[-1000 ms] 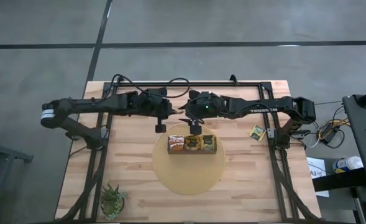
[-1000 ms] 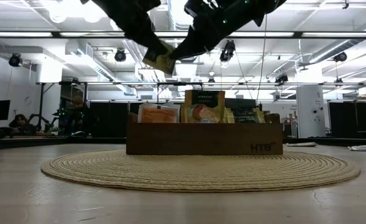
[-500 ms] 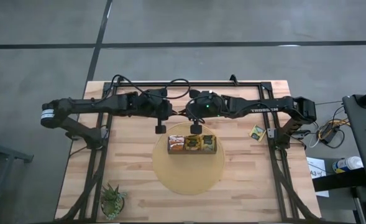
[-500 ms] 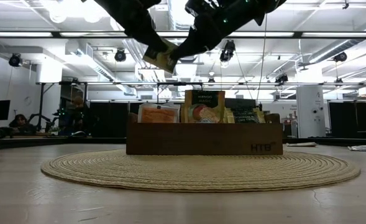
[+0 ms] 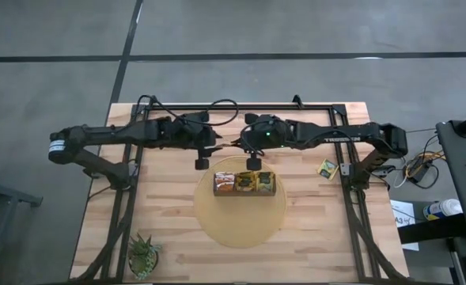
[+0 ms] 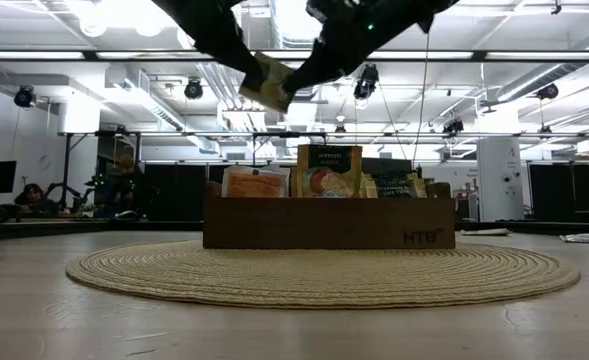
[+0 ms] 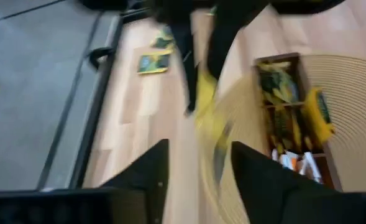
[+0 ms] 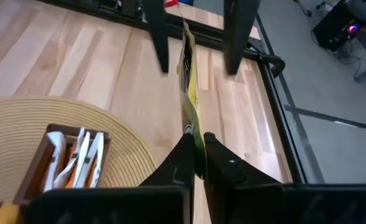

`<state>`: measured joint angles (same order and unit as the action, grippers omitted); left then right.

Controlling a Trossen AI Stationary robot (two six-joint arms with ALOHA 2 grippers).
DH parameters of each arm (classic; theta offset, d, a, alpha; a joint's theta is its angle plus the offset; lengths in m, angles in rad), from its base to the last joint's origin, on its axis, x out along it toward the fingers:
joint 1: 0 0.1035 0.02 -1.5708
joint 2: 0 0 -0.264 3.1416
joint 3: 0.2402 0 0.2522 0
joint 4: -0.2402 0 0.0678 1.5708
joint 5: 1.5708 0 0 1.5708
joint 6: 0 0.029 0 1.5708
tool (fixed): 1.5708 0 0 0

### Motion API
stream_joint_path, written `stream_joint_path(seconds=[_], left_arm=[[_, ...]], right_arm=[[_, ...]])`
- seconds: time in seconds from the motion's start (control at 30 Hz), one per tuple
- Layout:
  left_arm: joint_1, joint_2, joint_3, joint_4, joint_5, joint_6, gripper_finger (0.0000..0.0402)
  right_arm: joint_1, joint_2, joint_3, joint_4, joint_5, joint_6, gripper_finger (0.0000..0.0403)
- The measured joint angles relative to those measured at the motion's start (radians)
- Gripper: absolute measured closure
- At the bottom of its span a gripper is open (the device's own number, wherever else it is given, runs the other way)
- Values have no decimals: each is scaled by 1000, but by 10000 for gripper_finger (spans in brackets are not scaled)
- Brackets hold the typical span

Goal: Pick & Place Tea
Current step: Put the yellow tea bag into the right section of the wooden organizer

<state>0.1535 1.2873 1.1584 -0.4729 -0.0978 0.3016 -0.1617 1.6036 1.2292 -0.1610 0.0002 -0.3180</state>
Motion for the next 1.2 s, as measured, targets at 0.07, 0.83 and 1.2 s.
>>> stream_joint_path(seconds=[0.07,0.83,1.2], left_arm=[[0,-26,0,-16,-72,-36,216],[9,-160,-576,1398,133,-282,198],[9,-34,-359,1163,215,-247,198]], right_arm=[[0,-28,-10,1,0,2,393],[-5,-68,-609,1512,-15,223,393],[-5,87,-461,1501,-137,322,391]])
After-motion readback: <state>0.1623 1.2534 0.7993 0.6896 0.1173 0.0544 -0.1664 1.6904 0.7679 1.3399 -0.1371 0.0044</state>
